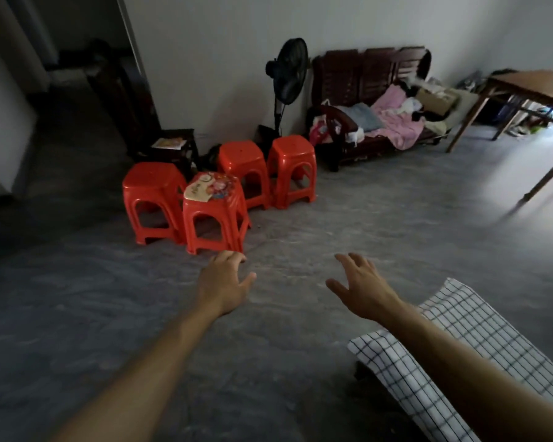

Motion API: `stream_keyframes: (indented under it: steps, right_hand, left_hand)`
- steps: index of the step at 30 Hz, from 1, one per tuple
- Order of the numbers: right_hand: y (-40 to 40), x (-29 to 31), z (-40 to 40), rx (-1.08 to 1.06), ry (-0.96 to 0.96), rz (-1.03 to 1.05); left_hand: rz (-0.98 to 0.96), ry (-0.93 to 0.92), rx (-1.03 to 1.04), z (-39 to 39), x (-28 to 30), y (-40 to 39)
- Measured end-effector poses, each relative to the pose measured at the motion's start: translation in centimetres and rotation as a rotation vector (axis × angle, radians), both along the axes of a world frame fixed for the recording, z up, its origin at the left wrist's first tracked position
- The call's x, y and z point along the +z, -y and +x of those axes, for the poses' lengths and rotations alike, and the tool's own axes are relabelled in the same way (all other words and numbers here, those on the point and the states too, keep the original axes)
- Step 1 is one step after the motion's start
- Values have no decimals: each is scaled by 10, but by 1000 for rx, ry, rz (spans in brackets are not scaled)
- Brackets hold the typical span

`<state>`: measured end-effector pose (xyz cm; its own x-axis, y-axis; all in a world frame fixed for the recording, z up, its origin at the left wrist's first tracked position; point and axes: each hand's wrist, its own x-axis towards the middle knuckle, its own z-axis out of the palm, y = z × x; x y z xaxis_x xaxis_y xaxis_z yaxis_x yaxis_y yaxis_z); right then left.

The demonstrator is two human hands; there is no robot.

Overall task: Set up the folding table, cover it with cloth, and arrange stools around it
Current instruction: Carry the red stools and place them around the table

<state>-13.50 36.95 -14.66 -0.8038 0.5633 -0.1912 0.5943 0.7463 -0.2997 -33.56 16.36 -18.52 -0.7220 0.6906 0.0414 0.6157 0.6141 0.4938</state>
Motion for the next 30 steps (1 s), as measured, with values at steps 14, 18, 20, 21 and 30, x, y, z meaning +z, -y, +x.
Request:
stream_keyframes:
  steps: [14,18,20,21,30]
  right_hand:
    - [-6,-19,-200,147,-53,-22]
    - [-48,-29,-262,184,-102,-58]
    - [-68,-30,-291,211,-113,-83]
    - [-77,-29,-305,231,-119,-86]
    - [-136,-30,-429,285,-98,-105]
  left_hand:
    - [-80,25,114,-175,-29,21]
    - [-156,18,182,-221,-33,-6]
    - [-167,25,227,-243,-30,-22]
    - [-173,30,237,-251,-28,-28]
    - [-193,38,333,-339,-19,-71]
